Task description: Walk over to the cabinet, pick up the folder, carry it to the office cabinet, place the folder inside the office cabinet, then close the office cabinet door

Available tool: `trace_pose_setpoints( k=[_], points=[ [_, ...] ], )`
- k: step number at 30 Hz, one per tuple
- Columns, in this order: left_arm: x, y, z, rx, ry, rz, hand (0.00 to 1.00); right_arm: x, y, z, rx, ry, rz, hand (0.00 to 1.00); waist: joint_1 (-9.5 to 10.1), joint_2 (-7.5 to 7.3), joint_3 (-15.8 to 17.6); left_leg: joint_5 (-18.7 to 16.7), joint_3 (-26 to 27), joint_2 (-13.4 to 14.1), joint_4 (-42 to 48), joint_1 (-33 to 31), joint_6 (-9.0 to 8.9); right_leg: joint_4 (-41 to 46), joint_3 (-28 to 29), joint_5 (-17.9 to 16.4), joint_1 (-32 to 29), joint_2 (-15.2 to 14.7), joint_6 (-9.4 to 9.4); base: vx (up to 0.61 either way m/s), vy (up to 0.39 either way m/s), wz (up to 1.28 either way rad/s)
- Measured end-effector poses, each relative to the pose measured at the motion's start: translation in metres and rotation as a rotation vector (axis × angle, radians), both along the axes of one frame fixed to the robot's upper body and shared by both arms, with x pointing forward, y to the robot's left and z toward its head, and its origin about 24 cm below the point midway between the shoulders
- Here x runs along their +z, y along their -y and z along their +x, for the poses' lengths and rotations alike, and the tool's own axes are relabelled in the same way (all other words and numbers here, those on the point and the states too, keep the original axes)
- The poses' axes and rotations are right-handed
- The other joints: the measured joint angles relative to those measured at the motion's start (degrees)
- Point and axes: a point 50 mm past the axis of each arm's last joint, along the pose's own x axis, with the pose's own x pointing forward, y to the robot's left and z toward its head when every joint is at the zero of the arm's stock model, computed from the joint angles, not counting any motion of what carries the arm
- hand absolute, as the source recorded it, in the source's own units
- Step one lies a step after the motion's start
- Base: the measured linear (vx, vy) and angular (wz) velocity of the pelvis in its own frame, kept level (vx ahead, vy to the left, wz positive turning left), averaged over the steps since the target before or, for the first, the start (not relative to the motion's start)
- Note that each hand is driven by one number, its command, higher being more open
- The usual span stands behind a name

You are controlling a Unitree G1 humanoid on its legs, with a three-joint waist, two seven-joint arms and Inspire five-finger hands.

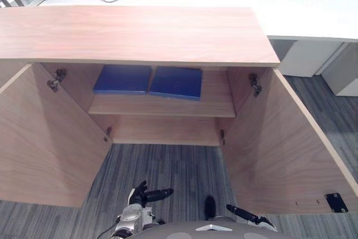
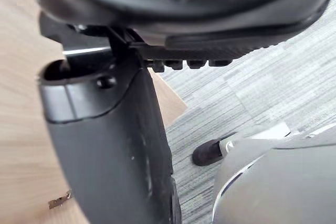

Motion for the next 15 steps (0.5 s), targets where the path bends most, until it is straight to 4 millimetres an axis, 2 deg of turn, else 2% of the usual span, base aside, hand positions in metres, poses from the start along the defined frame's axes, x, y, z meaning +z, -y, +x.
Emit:
trace_pose_setpoints(
  k=[3, 6, 9, 11, 12, 13, 14, 15],
  points=[
    [0.000, 0.002, 0.000, -0.086, -0.006, 0.026, 1.00, 0.000, 0.001, -0.001, -0.007, 0.008, 0.000, 1.00, -0.14, -0.05, -0.3, 0.0, 0.0, -0.1, 0.0, 0.3, 0.04, 0.0, 0.0, -0.1, 0.2, 0.0, -0.07, 0.00, 0.000, 0.00],
    [-0.001, 0.002, -0.002, -0.125, -0.014, 0.039, 1.00, 0.001, 0.001, 0.001, 0.010, 0.018, -0.001, 1.00, -1.27, 0.37, -0.2, -0.4, 0.6, 0.4, 0.1, 1.7, -0.22, 0.9, 0.5, -1.0, 1.0, 0.5, -0.55, -0.01, -0.009, -0.09],
    [-0.001, 0.001, -0.002, -0.084, -0.015, 0.030, 1.00, 0.002, 0.002, 0.004, 0.024, 0.043, -0.004, 1.00, -1.25, 1.37, 0.7, -3.4, 2.3, 2.8, 3.9, 2.5, -1.02, 7.4, 2.5, -5.2, -0.3, 2.0, -1.27, -0.02, -0.039, -0.34],
    [-0.001, -0.002, -0.002, 0.007, -0.007, 0.014, 1.00, 0.004, 0.005, 0.008, 0.025, 0.073, -0.020, 1.00, -1.01, 2.10, 1.4, -7.3, 4.2, 5.2, 10.5, 1.9, -2.16, 13.8, 4.9, -9.2, -2.5, 4.1, -1.71, 0.00, -0.044, -0.52],
    [-0.001, -0.003, -0.002, 0.030, -0.006, 0.013, 1.00, 0.004, 0.005, 0.009, 0.026, 0.080, -0.023, 1.00, -0.97, 2.21, 1.4, -7.8, 4.1, 5.4, 12.2, 1.6, -2.25, 15.2, 5.7, -9.9, -3.3, 4.5, -1.87, 0.02, -0.017, -0.55],
    [0.000, -0.006, -0.002, 0.060, -0.002, 0.011, 1.00, 0.005, 0.004, 0.011, 0.033, 0.085, -0.024, 1.00, -0.67, 1.92, 1.4, -8.1, 2.7, 5.5, 14.7, 0.4, -2.13, 16.9, 7.0, -10.7, -4.6, 4.7, -1.96, 0.02, -0.049, -0.72],
    [0.001, -0.008, 0.000, 0.120, 0.012, -0.005, 1.00, 0.005, 0.001, 0.014, 0.057, 0.092, -0.025, 1.00, -0.05, 1.29, 1.7, -8.2, -2.1, 5.0, 19.6, -2.7, -1.75, 18.3, 9.1, -11.0, -6.6, 4.9, -1.92, 0.02, -0.045, -0.75],
    [0.001, -0.007, 0.001, 0.136, 0.018, -0.013, 1.00, 0.005, 0.001, 0.014, 0.063, 0.095, -0.027, 1.00, 0.16, 1.22, 1.9, -8.3, -4.2, 4.9, 21.2, -3.7, -1.63, 18.5, 9.8, -11.0, -7.1, 4.9, -1.90, 0.01, -0.024, -0.70]
  ],
)
